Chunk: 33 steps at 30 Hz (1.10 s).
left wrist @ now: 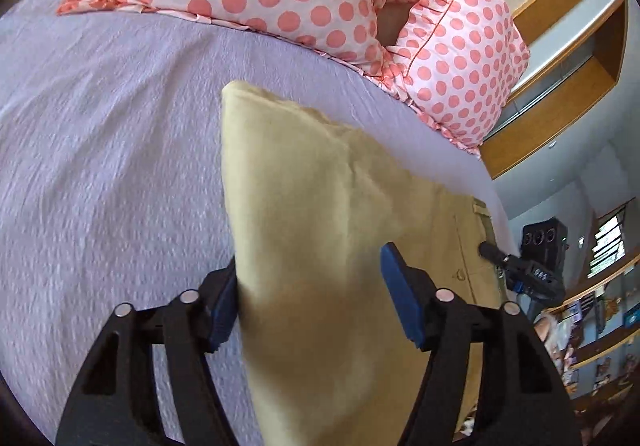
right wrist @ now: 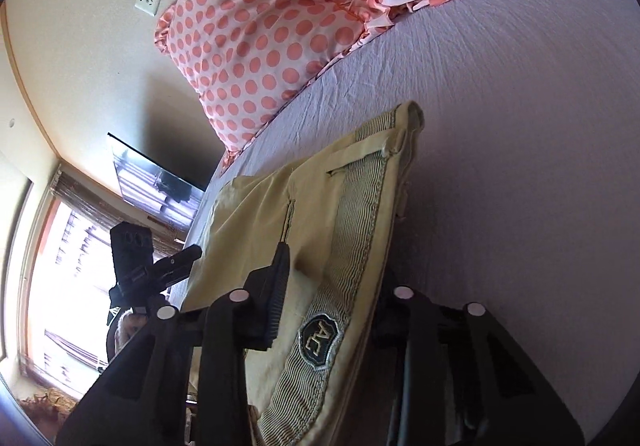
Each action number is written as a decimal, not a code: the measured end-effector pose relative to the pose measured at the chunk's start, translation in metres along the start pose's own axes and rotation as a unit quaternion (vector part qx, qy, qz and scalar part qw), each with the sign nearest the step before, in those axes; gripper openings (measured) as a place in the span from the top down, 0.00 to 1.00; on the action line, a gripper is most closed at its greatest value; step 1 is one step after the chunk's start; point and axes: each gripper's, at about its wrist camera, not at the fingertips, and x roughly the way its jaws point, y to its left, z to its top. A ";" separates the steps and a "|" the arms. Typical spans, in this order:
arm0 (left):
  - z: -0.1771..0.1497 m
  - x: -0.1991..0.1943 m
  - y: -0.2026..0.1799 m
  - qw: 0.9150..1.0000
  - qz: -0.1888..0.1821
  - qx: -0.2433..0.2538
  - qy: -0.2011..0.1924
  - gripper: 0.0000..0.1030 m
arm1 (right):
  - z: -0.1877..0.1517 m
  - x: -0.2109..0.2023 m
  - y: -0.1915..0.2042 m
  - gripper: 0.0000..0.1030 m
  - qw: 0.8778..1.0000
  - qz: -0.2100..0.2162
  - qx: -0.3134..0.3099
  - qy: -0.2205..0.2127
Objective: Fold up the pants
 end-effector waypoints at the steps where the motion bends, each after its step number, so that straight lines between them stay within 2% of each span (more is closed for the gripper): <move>1: 0.003 0.002 0.003 1.000 -0.006 -0.009 0.002 0.67 | 0.000 -0.001 0.001 0.84 1.000 0.014 0.001 0.000; 2: 0.005 0.002 0.007 1.000 -0.012 -0.016 0.003 0.85 | 0.002 -0.002 0.003 0.86 1.000 0.022 -0.002 -0.001; 4: 0.009 0.000 0.011 0.999 -0.035 -0.028 0.001 0.92 | 0.008 -0.003 0.010 0.87 1.000 0.027 -0.012 -0.008; 10: 0.044 0.002 -0.018 1.000 -0.009 0.014 -0.023 0.94 | 0.063 0.006 0.034 0.88 0.997 0.006 -0.064 -0.034; 14: 0.087 0.026 -0.031 0.998 0.017 0.025 -0.062 0.94 | 0.110 0.018 0.031 0.88 0.996 -0.025 -0.058 -0.067; 16: 0.105 0.044 -0.032 0.996 0.042 0.027 -0.078 0.93 | 0.127 0.023 0.027 0.88 0.993 -0.051 -0.054 -0.086; 18: 0.119 0.066 -0.023 0.994 0.078 0.011 -0.073 0.90 | 0.137 0.034 0.014 0.85 0.992 -0.097 -0.035 -0.078; 19: 0.122 0.072 -0.016 0.994 0.094 -0.001 -0.063 0.87 | 0.139 0.036 0.009 0.84 0.987 -0.141 -0.028 -0.068; 20: 0.121 0.074 -0.010 0.994 0.099 -0.011 -0.053 0.81 | 0.136 0.034 0.006 0.77 0.980 -0.186 -0.025 -0.068; 21: 0.118 0.070 -0.007 0.993 0.106 -0.012 -0.056 0.78 | 0.132 0.028 0.006 0.71 0.974 -0.213 -0.026 -0.075; 22: 0.111 0.061 -0.008 0.990 0.122 -0.001 -0.069 0.76 | 0.126 0.019 0.008 0.65 0.971 -0.218 -0.031 -0.089; 23: 0.104 0.051 -0.011 0.987 0.139 0.017 -0.082 0.71 | 0.120 0.010 0.012 0.50 0.971 -0.214 -0.036 -0.103; 24: 0.097 0.041 -0.015 0.985 0.143 0.031 -0.092 0.67 | 0.113 0.001 0.015 0.43 0.972 -0.203 -0.042 -0.112; 26: 0.081 0.023 -0.025 0.986 0.116 0.041 -0.109 0.52 | 0.101 -0.007 0.021 0.43 0.978 -0.171 -0.047 -0.108; 27: 0.074 0.018 -0.032 0.988 0.093 0.046 -0.110 0.50 | 0.096 -0.007 0.024 0.43 0.983 -0.151 -0.044 -0.100; 30: 0.057 0.026 -0.053 0.993 0.039 0.067 -0.084 0.33 | 0.082 0.004 0.031 0.36 0.991 -0.103 -0.036 -0.072; 31: 0.054 0.034 -0.057 0.994 0.038 0.071 -0.071 0.27 | 0.078 0.010 0.032 0.34 0.993 -0.098 -0.035 -0.063; 33: 0.053 0.061 -0.057 0.996 0.052 0.067 -0.034 0.25 | 0.072 0.027 0.031 0.22 0.991 -0.123 -0.026 -0.042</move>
